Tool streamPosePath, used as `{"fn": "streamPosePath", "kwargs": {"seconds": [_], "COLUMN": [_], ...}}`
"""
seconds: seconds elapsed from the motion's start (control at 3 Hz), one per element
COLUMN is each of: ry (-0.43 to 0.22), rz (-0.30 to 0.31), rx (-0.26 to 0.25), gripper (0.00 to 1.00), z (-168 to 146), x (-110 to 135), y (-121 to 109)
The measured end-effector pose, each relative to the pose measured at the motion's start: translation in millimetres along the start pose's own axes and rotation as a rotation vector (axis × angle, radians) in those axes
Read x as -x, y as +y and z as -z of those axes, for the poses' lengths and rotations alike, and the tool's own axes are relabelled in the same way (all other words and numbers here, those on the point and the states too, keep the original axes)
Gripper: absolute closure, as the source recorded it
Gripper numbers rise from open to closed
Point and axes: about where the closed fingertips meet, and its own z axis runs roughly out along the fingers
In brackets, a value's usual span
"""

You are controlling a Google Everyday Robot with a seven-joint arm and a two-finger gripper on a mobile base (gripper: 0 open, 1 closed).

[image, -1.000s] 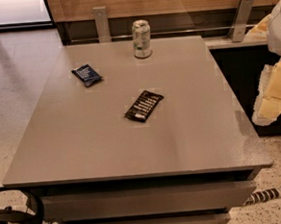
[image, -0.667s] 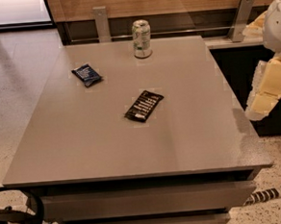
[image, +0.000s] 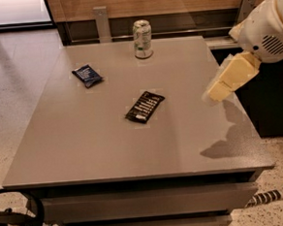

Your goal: Pick rxbar blueberry

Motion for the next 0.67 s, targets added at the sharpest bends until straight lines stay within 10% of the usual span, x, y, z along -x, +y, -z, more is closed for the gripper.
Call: {"fn": "streamPosePath", "kwargs": {"seconds": [0.67], "ry": [-0.378], "rz": [-0.152], "rx": [0.003], "gripper": [0.00], "z": [-49], "x": [49], "y": [30]}}
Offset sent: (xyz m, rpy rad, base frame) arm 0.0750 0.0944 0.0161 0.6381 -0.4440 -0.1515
